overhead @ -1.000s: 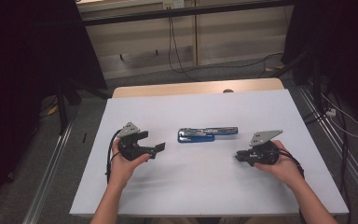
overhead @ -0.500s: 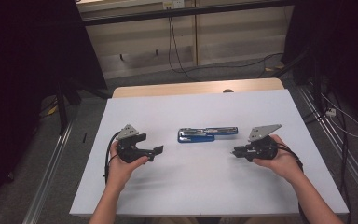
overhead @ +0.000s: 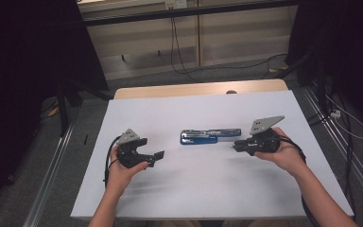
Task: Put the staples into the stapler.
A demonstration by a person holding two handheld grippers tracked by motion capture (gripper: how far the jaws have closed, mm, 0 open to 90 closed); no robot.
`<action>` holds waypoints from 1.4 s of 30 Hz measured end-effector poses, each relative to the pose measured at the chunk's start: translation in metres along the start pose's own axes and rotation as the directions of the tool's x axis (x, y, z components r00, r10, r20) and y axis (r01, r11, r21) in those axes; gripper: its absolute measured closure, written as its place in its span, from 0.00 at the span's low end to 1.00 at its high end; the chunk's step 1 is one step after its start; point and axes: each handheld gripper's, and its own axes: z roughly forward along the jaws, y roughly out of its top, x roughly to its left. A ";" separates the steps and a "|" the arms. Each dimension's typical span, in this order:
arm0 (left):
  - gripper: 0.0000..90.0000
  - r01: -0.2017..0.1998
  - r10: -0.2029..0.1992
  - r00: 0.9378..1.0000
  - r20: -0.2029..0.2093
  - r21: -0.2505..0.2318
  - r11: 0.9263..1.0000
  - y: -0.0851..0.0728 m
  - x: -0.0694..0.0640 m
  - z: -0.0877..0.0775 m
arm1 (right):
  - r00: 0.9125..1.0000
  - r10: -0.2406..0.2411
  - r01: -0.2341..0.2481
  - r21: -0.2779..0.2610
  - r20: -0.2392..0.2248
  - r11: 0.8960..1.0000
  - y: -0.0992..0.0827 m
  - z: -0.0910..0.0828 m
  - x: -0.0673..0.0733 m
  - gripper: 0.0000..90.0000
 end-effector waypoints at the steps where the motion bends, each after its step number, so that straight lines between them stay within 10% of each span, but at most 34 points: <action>1: 0.07 0.000 0.000 1.000 -0.002 0.001 1.000 0.000 0.000 -0.001 | 1.000 -0.002 0.002 0.002 -0.005 1.000 0.002 0.000 -0.001 0.88; 42: 0.06 -0.004 0.004 1.000 0.004 -0.013 1.000 -0.013 0.000 -0.021 | 0.995 -0.064 0.064 -0.003 -0.072 0.998 0.051 0.042 -0.019 0.88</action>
